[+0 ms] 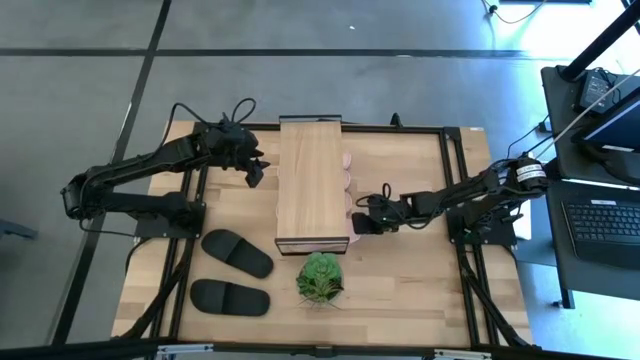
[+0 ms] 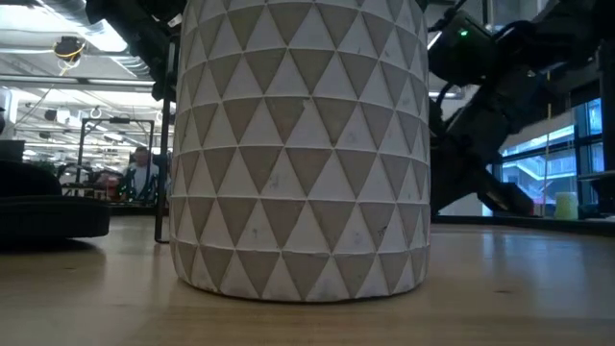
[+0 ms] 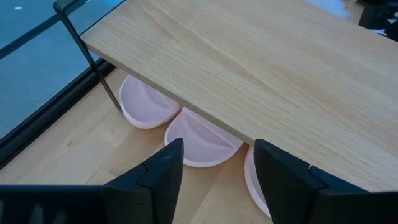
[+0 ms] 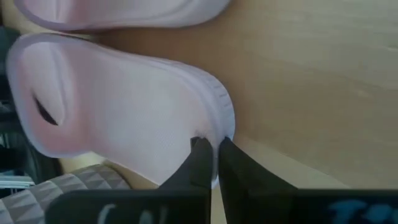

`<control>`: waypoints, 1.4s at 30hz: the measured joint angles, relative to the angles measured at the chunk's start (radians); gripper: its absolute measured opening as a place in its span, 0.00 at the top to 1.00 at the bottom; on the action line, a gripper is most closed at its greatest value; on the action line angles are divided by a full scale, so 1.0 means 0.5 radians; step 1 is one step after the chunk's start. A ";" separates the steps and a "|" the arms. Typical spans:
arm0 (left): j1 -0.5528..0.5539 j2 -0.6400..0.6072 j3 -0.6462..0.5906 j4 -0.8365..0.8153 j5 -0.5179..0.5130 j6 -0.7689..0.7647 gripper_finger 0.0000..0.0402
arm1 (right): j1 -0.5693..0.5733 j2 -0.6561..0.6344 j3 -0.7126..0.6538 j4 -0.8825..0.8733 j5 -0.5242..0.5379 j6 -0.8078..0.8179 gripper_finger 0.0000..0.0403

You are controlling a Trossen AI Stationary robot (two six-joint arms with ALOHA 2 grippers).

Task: Pick and place slides into the shelf
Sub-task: Put the pink slipper under the shelf, then put the black slipper on the shelf

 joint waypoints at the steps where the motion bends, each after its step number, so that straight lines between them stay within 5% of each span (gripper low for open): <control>1: 0.000 0.000 0.000 0.000 -0.006 0.000 0.53 | 0.000 0.024 0.025 -0.004 0.000 -0.004 0.97; 16: 0.000 0.000 0.000 0.000 -0.014 0.001 0.53 | 0.001 0.199 0.173 -0.048 -0.002 -0.053 0.96; 32: 0.000 0.001 0.000 0.000 -0.015 0.001 0.53 | 0.002 0.196 0.173 -0.069 -0.022 -0.059 0.57; 42: 0.000 0.000 0.000 -0.001 -0.015 0.001 0.53 | 0.001 -0.094 0.172 -0.470 0.060 -0.055 0.50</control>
